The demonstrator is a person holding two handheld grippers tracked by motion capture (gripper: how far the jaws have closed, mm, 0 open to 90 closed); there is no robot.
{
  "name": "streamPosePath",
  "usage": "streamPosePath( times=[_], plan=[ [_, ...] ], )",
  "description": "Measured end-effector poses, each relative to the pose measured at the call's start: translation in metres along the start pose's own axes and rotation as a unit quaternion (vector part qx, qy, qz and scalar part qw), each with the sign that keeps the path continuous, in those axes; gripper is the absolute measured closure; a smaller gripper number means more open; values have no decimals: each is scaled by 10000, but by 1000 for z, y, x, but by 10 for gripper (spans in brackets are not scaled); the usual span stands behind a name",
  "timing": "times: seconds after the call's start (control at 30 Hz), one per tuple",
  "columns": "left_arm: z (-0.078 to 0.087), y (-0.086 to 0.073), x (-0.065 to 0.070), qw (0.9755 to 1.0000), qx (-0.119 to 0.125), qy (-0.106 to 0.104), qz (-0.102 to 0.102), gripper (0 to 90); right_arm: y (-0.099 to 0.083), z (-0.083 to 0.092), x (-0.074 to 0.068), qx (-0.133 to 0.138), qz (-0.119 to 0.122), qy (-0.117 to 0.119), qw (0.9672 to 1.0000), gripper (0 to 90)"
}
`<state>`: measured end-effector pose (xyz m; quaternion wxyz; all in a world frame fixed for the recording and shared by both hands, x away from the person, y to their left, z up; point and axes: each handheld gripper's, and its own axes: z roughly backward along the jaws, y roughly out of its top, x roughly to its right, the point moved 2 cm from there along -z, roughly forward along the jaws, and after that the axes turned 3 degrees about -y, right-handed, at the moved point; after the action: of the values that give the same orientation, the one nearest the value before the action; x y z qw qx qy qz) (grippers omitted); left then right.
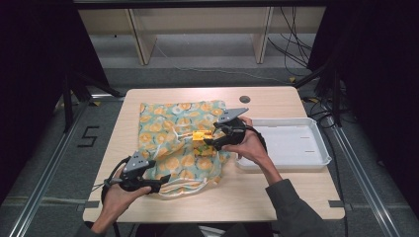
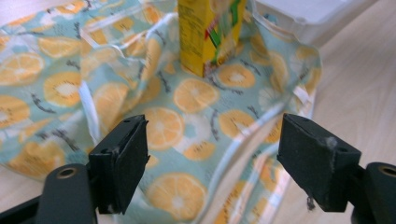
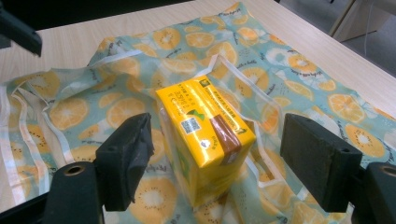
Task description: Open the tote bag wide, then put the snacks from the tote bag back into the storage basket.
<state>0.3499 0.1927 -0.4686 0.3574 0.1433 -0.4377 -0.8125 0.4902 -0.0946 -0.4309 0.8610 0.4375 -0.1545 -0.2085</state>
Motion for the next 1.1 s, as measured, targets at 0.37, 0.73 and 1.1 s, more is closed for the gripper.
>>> streamPosePath(
  times=[0.37, 0.73, 1.1],
  plan=[
    [0, -19, 11, 9999, -121, 77, -66, 196, -1, -2, 1, -73, -59, 32, 10000, 252],
    [-2, -22, 13, 9999, -35, 125, -56, 198, 1, -7, 2, -224, 205, -29, 9995, 250],
    [1, -25, 10, 9998, -13, 173, -78, 200, -1, -19, 6, -380, 184, 112, 9990, 241]
  ],
)
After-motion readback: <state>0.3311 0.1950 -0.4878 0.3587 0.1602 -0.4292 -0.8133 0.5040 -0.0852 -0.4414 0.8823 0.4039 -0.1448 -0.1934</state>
